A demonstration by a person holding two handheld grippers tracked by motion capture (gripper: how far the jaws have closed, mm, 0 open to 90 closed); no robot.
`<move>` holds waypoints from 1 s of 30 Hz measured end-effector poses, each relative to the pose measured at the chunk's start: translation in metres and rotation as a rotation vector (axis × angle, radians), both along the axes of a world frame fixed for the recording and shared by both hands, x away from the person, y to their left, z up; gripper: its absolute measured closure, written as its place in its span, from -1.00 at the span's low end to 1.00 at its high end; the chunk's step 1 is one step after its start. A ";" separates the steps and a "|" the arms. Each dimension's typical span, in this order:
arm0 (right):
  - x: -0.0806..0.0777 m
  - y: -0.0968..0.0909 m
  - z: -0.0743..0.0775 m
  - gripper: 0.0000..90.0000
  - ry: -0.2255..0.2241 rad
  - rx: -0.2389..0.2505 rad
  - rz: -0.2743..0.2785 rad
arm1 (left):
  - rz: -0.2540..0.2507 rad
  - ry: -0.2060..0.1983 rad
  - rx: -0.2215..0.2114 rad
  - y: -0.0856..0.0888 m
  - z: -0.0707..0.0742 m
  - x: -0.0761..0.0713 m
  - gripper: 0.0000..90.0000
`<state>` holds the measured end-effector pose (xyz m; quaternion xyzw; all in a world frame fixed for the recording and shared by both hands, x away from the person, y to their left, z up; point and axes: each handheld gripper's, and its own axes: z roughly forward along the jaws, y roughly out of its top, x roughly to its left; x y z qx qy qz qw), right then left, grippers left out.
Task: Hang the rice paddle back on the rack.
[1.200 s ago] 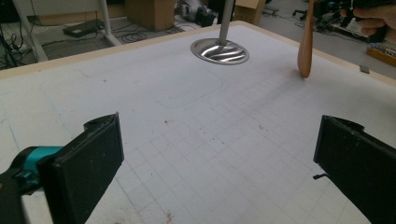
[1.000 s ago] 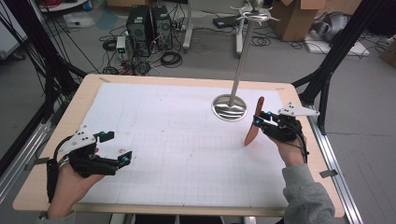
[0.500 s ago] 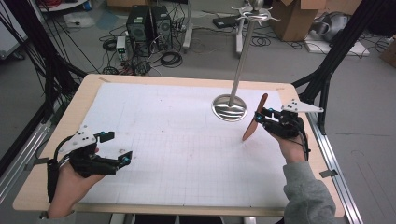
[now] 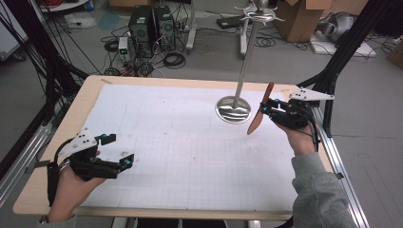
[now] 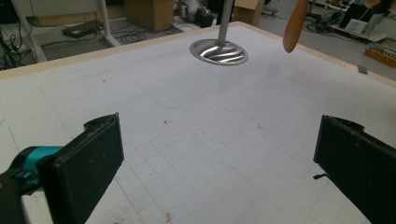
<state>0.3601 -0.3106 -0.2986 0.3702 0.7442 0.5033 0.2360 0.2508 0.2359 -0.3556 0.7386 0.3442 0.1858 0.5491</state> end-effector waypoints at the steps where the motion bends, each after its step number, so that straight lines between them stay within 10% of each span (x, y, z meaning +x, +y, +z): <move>1: 0.001 0.001 0.005 0.44 -0.005 -0.003 0.001 | 0.002 0.002 -0.002 0.000 0.000 0.000 -0.96; 30: 0.024 -0.023 0.041 0.44 -0.011 0.063 0.076 | 0.012 0.014 -0.001 0.005 -0.005 0.000 -0.96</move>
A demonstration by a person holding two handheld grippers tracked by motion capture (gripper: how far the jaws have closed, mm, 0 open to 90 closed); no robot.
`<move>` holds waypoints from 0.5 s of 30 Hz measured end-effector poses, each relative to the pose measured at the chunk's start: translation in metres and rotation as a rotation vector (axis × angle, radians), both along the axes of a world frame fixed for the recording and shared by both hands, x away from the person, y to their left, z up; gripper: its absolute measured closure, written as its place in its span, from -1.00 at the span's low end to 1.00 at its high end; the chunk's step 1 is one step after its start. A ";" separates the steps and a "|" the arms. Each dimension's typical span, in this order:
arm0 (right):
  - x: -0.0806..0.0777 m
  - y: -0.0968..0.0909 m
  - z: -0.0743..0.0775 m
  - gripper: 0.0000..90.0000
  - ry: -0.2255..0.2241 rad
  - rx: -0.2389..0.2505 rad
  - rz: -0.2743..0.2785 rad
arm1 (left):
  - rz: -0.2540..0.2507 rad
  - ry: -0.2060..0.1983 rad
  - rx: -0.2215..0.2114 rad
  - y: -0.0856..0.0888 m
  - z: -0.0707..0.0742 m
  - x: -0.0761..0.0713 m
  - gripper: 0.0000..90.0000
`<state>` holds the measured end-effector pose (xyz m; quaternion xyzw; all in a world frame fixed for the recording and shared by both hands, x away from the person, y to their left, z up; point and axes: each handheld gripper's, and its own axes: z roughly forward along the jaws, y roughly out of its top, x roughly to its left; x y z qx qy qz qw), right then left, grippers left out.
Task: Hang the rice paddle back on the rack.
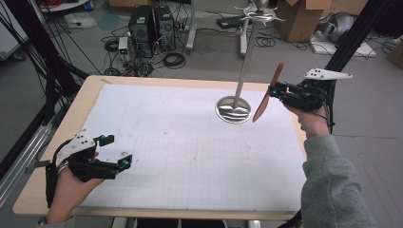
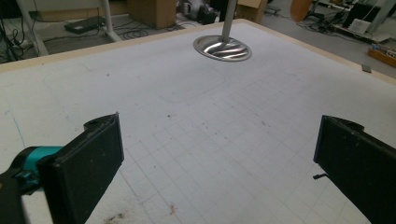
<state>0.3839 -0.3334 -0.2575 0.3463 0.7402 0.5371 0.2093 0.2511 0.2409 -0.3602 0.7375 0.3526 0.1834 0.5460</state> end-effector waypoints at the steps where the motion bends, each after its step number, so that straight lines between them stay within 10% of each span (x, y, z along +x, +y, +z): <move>1: 0.001 -0.001 0.000 0.44 -0.001 0.003 -0.001 | 0.004 0.003 -0.003 0.001 -0.001 0.001 -0.96; 15: 0.019 -0.015 0.016 0.44 -0.031 -0.008 0.012 | 0.009 0.033 -0.014 0.004 -0.011 0.002 -0.96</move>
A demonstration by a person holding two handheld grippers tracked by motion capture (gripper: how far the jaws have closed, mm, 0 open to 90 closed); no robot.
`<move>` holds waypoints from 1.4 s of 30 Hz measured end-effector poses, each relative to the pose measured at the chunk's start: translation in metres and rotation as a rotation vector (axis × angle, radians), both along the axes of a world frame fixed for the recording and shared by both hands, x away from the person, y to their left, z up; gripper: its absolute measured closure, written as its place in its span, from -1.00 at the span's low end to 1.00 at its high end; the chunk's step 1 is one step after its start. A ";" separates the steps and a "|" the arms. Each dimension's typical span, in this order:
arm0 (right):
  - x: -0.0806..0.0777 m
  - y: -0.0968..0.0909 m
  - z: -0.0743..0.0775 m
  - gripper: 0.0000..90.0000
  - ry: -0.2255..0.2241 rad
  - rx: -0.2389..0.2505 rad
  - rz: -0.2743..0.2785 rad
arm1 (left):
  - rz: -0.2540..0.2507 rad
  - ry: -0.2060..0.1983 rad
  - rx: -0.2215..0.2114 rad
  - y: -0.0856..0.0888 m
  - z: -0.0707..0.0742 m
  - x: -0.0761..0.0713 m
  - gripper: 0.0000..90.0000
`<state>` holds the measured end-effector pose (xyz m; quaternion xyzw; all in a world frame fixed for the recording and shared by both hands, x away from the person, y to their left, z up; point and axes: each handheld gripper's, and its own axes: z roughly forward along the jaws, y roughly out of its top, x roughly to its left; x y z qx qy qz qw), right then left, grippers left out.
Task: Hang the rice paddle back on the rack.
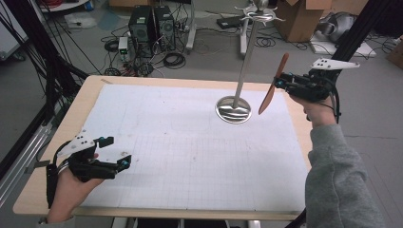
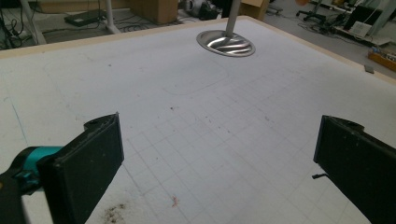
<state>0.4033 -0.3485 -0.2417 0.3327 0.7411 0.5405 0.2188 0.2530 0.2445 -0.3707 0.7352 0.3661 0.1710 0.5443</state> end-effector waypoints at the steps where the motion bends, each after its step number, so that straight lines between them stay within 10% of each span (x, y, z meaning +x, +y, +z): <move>1: 0.003 -0.002 0.002 0.44 -0.001 0.005 0.000 | 0.001 0.006 0.003 0.000 -0.002 0.000 -0.96; 42: 0.049 -0.010 0.046 0.44 -0.026 -0.013 0.000 | 0.025 -0.005 -0.009 0.010 -0.001 0.003 -0.96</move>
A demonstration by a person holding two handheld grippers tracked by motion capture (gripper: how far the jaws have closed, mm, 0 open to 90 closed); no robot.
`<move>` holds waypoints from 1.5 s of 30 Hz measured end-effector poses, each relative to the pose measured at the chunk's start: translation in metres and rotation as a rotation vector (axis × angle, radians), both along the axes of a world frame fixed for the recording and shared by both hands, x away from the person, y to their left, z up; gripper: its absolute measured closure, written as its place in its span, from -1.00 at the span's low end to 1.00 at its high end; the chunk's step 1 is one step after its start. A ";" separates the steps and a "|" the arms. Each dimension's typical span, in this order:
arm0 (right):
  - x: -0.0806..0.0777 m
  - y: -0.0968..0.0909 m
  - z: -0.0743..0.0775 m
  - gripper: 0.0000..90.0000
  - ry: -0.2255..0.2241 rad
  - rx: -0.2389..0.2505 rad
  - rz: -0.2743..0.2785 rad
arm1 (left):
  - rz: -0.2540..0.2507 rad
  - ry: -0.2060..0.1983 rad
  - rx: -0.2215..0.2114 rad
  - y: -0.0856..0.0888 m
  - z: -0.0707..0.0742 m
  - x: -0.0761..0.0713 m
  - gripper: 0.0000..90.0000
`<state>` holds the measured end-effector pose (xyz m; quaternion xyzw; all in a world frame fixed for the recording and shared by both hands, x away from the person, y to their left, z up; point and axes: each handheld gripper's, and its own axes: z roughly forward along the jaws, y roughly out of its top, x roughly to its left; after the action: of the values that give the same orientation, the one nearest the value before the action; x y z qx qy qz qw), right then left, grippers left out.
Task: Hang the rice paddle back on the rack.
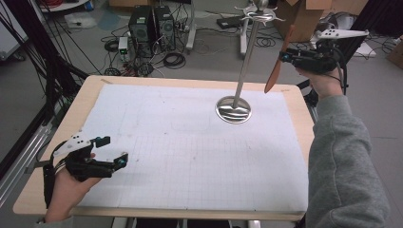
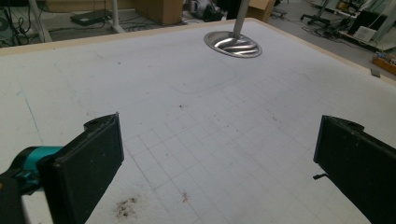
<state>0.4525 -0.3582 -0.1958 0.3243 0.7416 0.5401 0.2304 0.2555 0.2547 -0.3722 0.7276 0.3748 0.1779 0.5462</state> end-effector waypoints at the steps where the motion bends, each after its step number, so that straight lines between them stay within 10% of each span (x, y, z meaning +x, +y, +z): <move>1: 0.000 0.000 0.000 0.44 0.000 0.000 0.000 | 0.000 0.001 0.001 0.000 0.000 0.000 -0.96; 45: 0.017 0.009 0.019 0.44 -0.005 0.017 0.001 | 0.005 0.009 0.004 0.000 -0.002 0.000 -0.96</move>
<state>0.4692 -0.3492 -0.1764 0.3244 0.7365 0.5475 0.2293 0.2560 0.2542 -0.3741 0.7286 0.3787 0.1769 0.5426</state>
